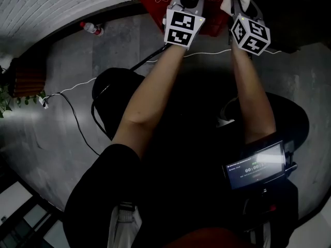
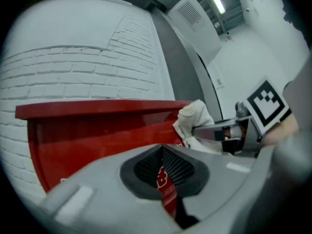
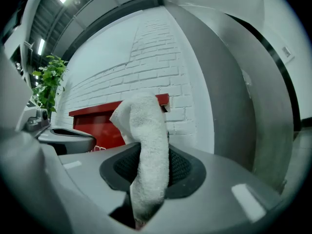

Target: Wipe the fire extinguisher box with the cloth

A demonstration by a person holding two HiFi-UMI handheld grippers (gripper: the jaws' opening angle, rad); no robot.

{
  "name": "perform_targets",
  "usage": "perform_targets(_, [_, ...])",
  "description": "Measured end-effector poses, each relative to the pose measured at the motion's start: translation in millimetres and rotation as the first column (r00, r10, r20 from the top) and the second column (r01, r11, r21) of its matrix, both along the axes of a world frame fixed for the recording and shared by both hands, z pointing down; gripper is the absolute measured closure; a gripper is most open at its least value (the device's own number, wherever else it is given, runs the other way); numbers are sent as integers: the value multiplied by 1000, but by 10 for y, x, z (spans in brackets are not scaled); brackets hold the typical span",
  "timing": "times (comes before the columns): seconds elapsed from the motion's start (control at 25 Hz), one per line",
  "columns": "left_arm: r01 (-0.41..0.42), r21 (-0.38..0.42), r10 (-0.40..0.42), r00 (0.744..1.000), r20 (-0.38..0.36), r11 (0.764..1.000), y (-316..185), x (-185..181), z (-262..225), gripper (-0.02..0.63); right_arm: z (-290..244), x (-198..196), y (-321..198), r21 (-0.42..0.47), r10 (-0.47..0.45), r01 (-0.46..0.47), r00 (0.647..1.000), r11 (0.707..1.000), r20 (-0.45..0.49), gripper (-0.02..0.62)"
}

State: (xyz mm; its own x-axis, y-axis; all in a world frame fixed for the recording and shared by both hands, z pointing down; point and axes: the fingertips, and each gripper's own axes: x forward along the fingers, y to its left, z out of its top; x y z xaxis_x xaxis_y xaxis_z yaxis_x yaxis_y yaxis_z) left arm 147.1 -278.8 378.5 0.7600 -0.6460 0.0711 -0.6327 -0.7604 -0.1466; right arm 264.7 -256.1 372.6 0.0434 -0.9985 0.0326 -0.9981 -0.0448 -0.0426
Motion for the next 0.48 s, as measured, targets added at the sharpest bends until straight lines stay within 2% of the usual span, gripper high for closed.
perform_targets(0.12, [8, -4, -8, 1000, 3, 1000, 13, -83, 15, 607, -19, 40, 58, 15, 19, -19, 1000, 1000, 2, 476])
perform_targets(0.2, [14, -5, -14, 1000, 12, 1000, -3, -149, 56, 607, -33, -58, 73, 39, 0, 0, 1000, 999, -4, 477])
perform_targets(0.32, [33, -10, -33, 999, 25, 999, 6, -266, 185, 607, 0, -386, 75, 60, -79, 80, 997, 995, -27, 477])
perform_targets(0.48, [83, -36, -83, 996, 16, 996, 6, -535, 370, 607, 159, -837, 30, 39, -176, 176, 984, 984, -12, 476])
